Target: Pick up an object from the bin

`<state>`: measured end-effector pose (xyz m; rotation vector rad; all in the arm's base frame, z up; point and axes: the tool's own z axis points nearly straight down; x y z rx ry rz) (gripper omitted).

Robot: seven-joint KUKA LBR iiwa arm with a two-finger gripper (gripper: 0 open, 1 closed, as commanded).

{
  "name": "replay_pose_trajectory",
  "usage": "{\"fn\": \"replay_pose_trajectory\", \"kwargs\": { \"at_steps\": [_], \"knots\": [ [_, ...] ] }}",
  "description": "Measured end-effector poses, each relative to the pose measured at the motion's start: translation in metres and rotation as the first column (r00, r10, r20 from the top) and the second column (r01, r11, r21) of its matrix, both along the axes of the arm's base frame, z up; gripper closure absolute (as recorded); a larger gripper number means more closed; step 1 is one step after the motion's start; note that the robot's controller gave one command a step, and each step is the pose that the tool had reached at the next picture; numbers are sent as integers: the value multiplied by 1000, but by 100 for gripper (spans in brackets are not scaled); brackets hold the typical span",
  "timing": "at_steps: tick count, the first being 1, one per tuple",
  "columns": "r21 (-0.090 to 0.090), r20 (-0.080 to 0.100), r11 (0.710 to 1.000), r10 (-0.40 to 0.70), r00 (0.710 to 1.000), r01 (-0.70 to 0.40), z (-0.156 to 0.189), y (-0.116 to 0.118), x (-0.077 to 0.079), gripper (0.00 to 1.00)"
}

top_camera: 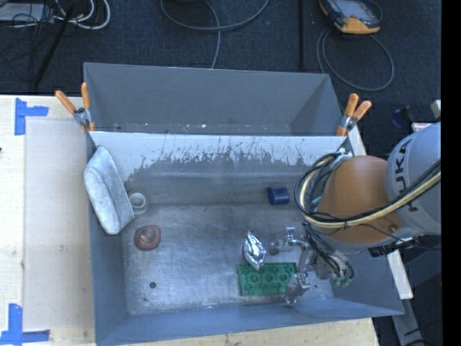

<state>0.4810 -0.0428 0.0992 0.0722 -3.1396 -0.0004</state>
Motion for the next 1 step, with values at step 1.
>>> {"fn": "replay_pose_trajectory", "kwargs": {
  "at_steps": [1],
  "knots": [
    [1,2,988,-155,988,155,-28,-3,4,0]
  ]
}}
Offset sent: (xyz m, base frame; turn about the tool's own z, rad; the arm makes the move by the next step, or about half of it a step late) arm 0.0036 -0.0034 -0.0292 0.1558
